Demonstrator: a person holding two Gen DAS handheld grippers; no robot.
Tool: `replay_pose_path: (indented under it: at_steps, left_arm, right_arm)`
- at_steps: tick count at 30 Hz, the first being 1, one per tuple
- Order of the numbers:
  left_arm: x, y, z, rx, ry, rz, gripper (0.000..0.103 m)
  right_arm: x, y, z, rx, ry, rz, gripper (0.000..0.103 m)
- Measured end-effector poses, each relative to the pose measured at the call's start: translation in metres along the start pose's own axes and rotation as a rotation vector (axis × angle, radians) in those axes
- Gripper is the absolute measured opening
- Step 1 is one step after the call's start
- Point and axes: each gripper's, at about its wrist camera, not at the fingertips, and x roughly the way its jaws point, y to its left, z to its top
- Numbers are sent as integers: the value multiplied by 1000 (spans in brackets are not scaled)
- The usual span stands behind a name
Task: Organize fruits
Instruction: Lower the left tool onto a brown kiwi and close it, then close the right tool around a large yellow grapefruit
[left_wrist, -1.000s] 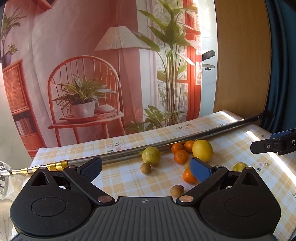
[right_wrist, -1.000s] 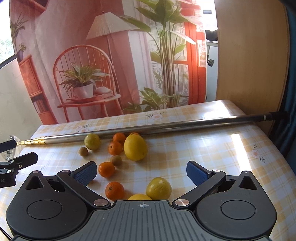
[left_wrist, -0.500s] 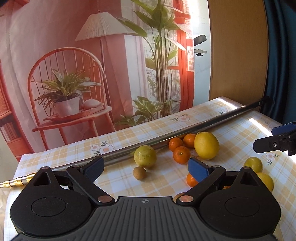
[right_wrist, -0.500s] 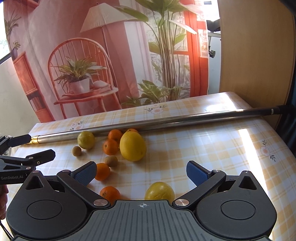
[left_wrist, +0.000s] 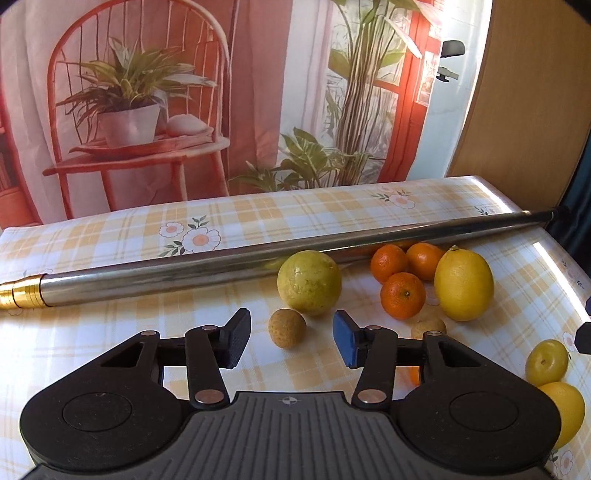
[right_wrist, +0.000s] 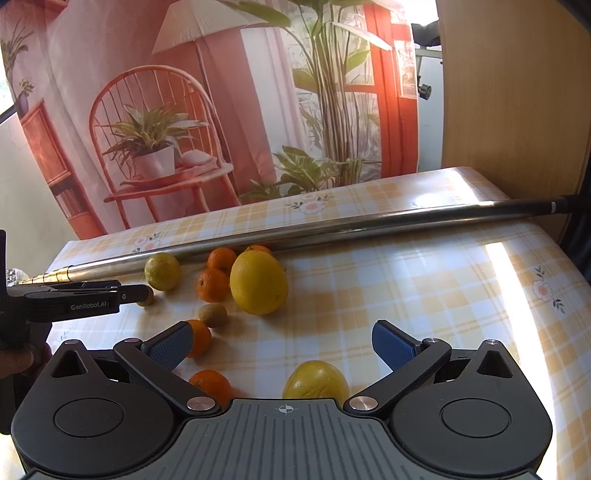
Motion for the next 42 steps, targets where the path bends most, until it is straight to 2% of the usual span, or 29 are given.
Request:
replay_pose_path:
  at_steps: [6,9,17,24,35,42]
  left_arm:
    - [17,3,2,-17,21,1,46]
    - [23,0,3,0,40,8,27]
    - [7,-1,-5,19,16,3,27]
    - [-30,-7,-12,44,-31,-25,27]
    - [-104,-25,-46,40,-89,-95,27]
    - [-124,-33,-62,42,-88,-98,27]
  right_arm:
    - [4,-4,-1,10,4,3,103]
    - [5,-5,-2,11,6,2,103]
    - [8,-12,-5,30,15,1,103]
    - [2,-16,-14,31,23,16,103]
    - [-10,-13,-38,34,71,46,95]
    - [-5,-11,-48,55,115,73,88]
